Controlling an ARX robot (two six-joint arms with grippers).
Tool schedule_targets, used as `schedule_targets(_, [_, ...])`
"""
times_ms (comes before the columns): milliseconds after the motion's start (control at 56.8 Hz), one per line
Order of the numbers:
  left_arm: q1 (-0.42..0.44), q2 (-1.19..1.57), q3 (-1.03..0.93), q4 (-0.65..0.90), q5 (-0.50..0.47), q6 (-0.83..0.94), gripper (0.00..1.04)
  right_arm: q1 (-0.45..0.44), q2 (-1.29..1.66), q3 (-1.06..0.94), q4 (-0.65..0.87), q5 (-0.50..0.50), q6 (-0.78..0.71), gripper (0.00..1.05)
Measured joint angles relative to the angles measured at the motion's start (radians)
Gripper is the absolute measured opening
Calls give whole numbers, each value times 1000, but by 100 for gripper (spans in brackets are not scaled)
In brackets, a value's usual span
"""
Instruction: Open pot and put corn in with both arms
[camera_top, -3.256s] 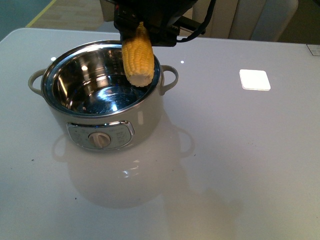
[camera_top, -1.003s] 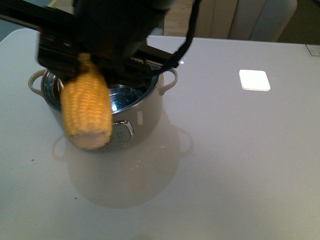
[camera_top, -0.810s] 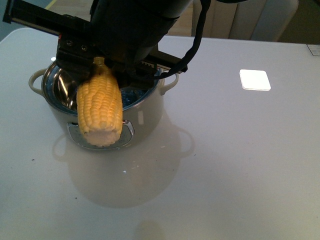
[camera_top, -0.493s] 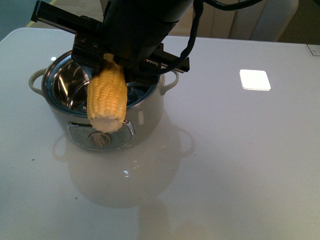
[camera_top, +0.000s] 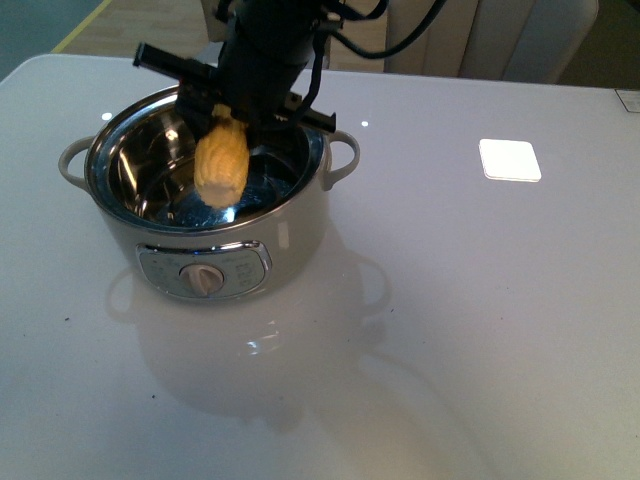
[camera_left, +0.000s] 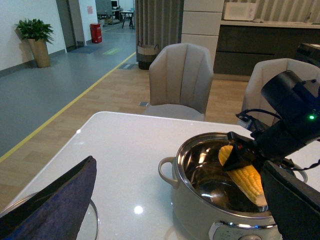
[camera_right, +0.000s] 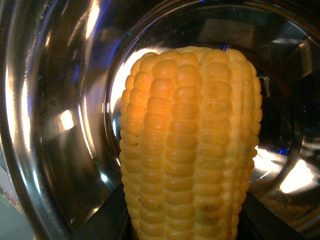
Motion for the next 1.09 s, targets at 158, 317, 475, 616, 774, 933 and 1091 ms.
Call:
schedule_targets(158, [0, 0, 0, 0, -1, 0, 98, -12, 82, 186, -55, -8, -18, 47])
schedule_targets(317, [0, 0, 0, 0, 0, 0, 98, -16, 119, 257, -75, -23, -24, 66])
schedule_targets(475, [0, 0, 0, 0, 0, 0, 98, -21, 110, 216, -31, -31, -25, 93])
schedule_targets(616, [0, 0, 0, 0, 0, 0, 98, -22, 26, 37, 72, -41, -24, 96])
schedule_targets(774, [0, 0, 0, 0, 0, 0, 98, -37, -178, -261, 237, -69, -8, 96])
schedule_targets(933, [0, 0, 0, 0, 0, 0, 98, -68, -380, -473, 351, -101, 33, 96])
schedule_targets(1091, [0, 0, 0, 0, 0, 0, 98, -119, -537, -649, 440, -119, 70, 96])
